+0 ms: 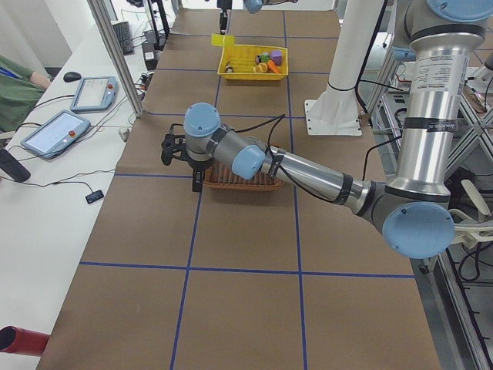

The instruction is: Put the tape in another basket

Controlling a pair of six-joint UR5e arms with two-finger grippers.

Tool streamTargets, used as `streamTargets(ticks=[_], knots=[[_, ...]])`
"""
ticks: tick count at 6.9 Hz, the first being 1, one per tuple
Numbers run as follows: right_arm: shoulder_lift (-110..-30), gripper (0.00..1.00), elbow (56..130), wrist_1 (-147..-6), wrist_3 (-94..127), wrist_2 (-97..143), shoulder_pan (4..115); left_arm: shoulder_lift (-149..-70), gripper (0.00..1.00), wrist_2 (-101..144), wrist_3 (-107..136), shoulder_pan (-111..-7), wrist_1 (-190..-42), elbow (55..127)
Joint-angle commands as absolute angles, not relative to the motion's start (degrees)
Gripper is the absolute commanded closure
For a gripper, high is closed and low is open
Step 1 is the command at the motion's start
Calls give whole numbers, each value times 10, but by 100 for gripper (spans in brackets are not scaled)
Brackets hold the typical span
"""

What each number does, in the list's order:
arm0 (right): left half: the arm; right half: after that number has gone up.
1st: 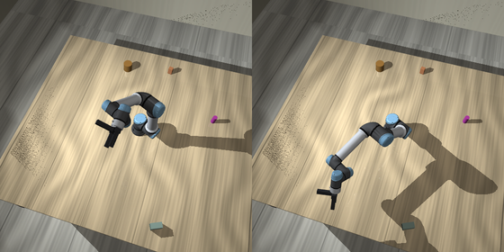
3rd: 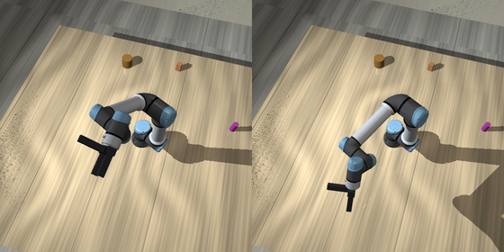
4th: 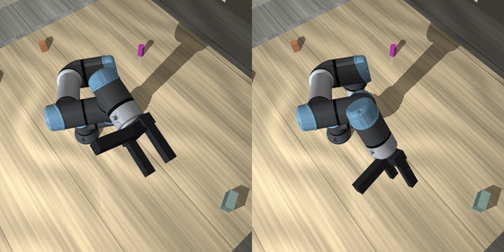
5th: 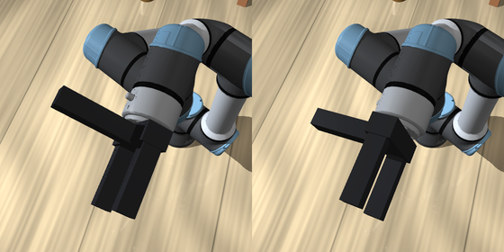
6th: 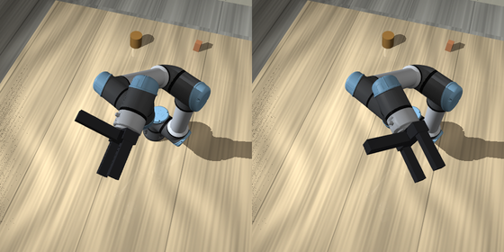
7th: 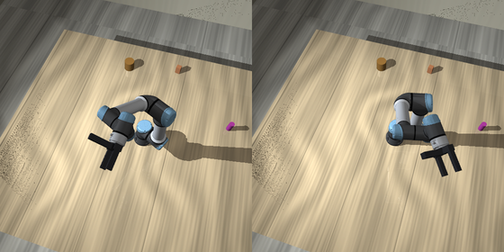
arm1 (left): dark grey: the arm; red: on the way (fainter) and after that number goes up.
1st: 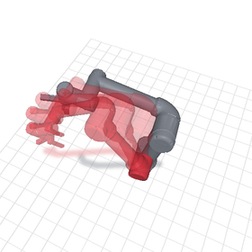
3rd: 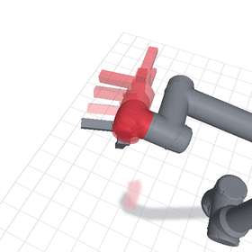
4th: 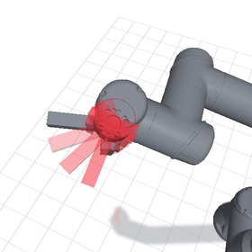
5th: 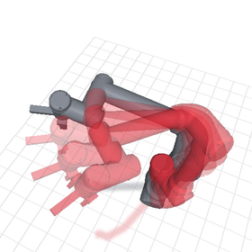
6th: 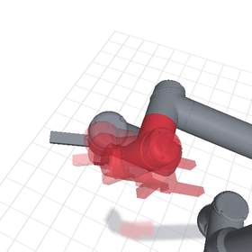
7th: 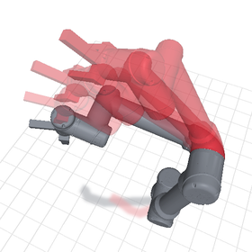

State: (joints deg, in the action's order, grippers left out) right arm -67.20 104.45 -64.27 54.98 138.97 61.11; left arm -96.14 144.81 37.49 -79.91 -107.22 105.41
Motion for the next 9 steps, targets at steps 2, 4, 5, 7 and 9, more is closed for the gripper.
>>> streamTargets(ticks=[2, 4, 5, 7, 9], knots=[[-672, 100, 1042, -435, 743, 1390, 599, -987, 2, 1469, 575, -748, -1318, 1044], [-679, 100, 1039, -302, 855, 1381, 583, -988, 7, 1463, 645, -727, -1460, 1038], [-679, 100, 1039, -249, 894, 1362, 569, -1001, 7, 1459, 710, -722, -1516, 1035], [-680, 100, 1039, -146, 970, 1272, 506, -1015, 3, 1369, 955, -666, -1684, 1035], [-679, 100, 1041, -84, 989, 1190, 441, -1017, 3, 1183, 1164, -545, -1890, 1024]])
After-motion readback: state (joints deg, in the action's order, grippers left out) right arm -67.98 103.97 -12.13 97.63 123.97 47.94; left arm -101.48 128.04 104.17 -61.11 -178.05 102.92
